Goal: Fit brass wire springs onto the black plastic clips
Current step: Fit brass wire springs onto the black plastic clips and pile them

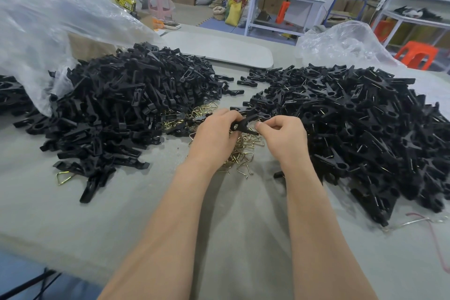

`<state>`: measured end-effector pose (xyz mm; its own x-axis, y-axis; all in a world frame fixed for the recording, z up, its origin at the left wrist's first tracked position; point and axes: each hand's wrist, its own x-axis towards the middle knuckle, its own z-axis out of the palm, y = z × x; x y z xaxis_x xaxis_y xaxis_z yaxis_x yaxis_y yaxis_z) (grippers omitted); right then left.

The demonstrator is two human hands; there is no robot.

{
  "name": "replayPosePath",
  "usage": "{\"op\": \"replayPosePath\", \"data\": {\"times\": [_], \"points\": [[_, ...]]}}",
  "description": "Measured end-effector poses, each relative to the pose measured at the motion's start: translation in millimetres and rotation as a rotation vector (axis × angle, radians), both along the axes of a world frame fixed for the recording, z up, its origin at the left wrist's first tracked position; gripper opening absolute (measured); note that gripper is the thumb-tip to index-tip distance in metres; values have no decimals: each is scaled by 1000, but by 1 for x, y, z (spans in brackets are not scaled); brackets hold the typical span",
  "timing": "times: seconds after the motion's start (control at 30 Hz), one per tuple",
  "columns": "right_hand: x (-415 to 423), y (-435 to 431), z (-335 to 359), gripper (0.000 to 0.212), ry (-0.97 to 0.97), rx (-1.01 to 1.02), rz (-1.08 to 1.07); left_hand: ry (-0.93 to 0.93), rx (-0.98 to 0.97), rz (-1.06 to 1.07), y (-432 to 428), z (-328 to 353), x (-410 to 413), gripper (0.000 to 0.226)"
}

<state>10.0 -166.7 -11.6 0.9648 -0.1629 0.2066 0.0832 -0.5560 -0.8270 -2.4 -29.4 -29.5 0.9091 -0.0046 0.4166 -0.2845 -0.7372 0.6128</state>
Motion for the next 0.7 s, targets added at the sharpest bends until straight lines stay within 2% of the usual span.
{"op": "replayPosePath", "data": {"times": [0.13,0.27,0.4,0.47,0.7], "points": [[0,-1,-1,23,12,-13,26,5,7,2,0,1,-2,26],[1,-6,0,23,120,65,98,45,8,-32,4,3,-3,25],[0,-18,2,18,303,427,279,142,-83,-102,7,6,-5,22],[-1,-21,2,16,336,543,321,159,-100,-127,6,6,-6,22],[3,-22,-1,17,262,414,297,144,-69,-137,4,7,-5,23]]}}
